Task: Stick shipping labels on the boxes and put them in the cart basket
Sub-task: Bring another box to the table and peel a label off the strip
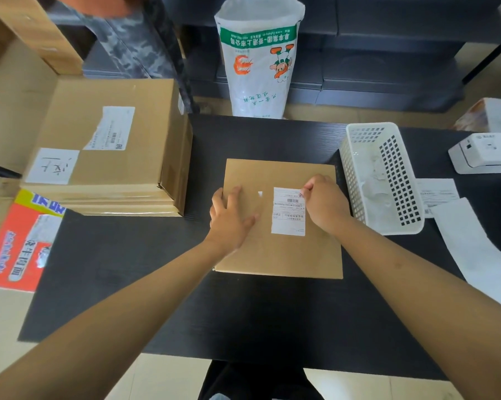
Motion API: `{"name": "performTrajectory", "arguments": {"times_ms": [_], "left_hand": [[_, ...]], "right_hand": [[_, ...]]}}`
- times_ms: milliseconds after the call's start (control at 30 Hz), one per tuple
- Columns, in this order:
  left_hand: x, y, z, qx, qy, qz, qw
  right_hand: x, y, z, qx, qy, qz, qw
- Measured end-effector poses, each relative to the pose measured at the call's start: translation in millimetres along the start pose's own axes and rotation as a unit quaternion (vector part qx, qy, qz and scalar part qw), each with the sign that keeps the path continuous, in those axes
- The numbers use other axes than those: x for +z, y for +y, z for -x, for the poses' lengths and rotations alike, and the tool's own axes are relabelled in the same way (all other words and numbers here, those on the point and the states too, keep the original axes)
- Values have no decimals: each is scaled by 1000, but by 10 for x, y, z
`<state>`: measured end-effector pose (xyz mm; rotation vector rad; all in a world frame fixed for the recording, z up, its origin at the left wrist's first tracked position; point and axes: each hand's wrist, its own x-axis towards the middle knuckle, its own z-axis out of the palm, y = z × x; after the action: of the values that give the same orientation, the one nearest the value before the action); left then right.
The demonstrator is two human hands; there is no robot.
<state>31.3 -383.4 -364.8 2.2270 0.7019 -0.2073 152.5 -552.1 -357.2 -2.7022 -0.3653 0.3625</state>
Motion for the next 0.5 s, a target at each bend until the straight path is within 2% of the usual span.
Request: {"name": "performTrajectory", "arguments": {"times_ms": [267, 500], "left_hand": [[23, -19, -22, -5, 7, 21, 1000], [37, -6, -32, -17, 7, 36, 999]], "right_hand": [[18, -68, 6, 11, -43, 36, 998], [9, -42, 46, -46, -67, 49, 995]]}}
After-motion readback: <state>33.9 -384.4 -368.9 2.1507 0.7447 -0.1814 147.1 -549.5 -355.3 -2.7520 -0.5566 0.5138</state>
